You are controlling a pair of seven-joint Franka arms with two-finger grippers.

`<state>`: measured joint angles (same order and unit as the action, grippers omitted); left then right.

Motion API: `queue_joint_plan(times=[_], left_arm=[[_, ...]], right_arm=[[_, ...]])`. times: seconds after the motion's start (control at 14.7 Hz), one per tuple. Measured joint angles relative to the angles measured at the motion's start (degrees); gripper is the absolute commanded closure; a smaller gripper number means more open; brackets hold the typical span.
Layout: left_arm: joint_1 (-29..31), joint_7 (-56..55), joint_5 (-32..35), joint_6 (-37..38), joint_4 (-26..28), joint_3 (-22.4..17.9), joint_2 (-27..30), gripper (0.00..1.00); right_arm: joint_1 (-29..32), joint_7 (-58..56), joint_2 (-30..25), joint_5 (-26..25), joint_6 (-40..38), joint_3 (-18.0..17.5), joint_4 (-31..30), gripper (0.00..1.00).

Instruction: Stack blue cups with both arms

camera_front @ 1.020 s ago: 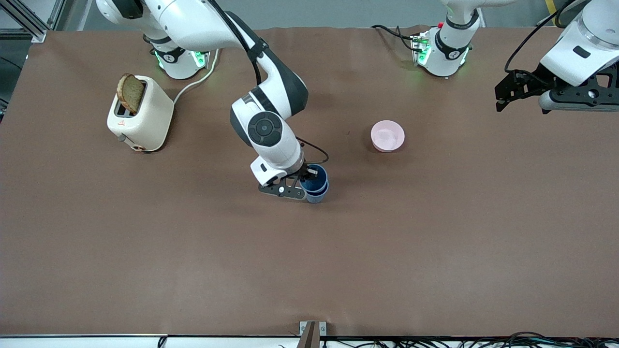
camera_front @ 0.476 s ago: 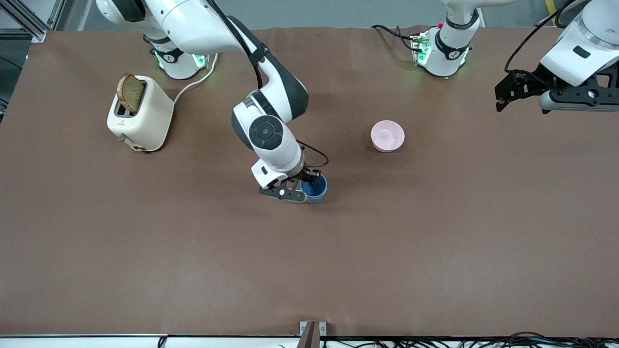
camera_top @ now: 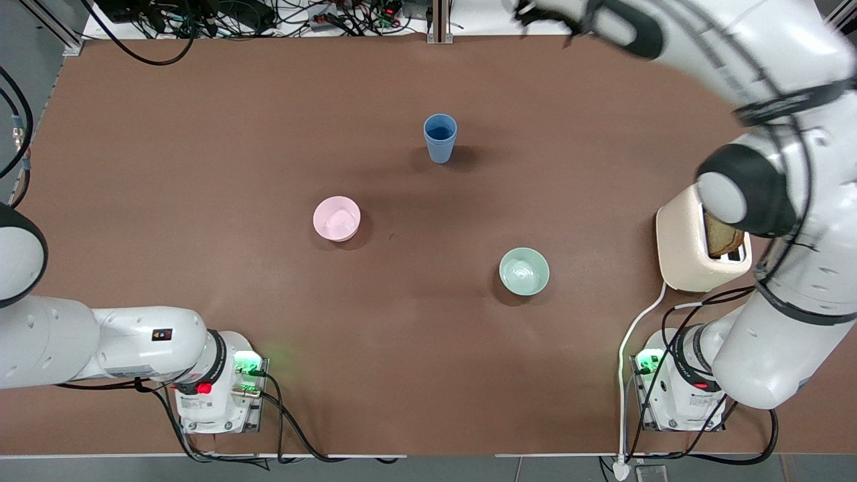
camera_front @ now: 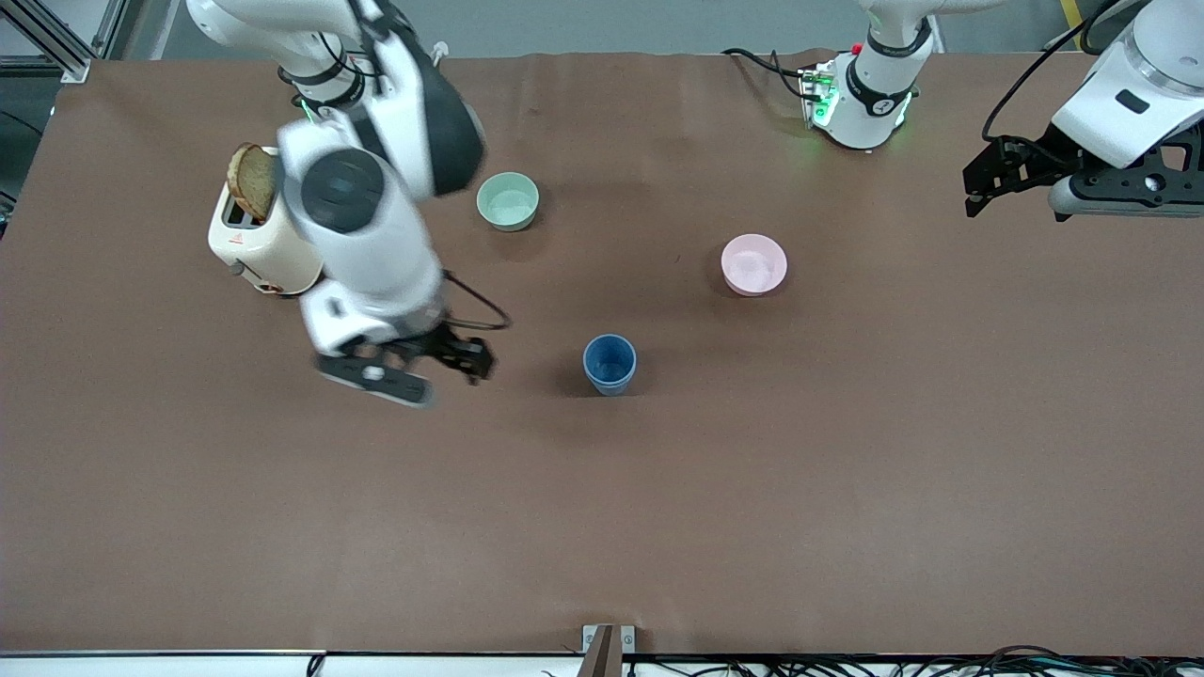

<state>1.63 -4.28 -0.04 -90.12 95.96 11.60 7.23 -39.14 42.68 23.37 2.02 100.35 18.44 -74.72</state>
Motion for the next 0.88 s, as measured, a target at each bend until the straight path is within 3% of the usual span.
queue_joint_plan(times=[0.34,0.68,0.88], left_arm=[[-0.07,0.00,0.00,-0.02,-0.08,0.05,-0.01,0.00],[0.02,0.00,0.00,-0.02,-1.23,0.01,-0.10,0.00],[0.08,0.00,0.00,-0.05,-2.73,-0.04,-1.11,0.00]], right_arm=[[10.34,-8.11,-6.32,-0.26,-5.36,1.99,-0.28,0.00],[29.55,-26.59,-12.50,-0.27,-14.52,-4.09,-0.34,0.00],[38.63,-40.71,-15.49,-0.24,-16.90,-5.55,-0.65,0.00]])
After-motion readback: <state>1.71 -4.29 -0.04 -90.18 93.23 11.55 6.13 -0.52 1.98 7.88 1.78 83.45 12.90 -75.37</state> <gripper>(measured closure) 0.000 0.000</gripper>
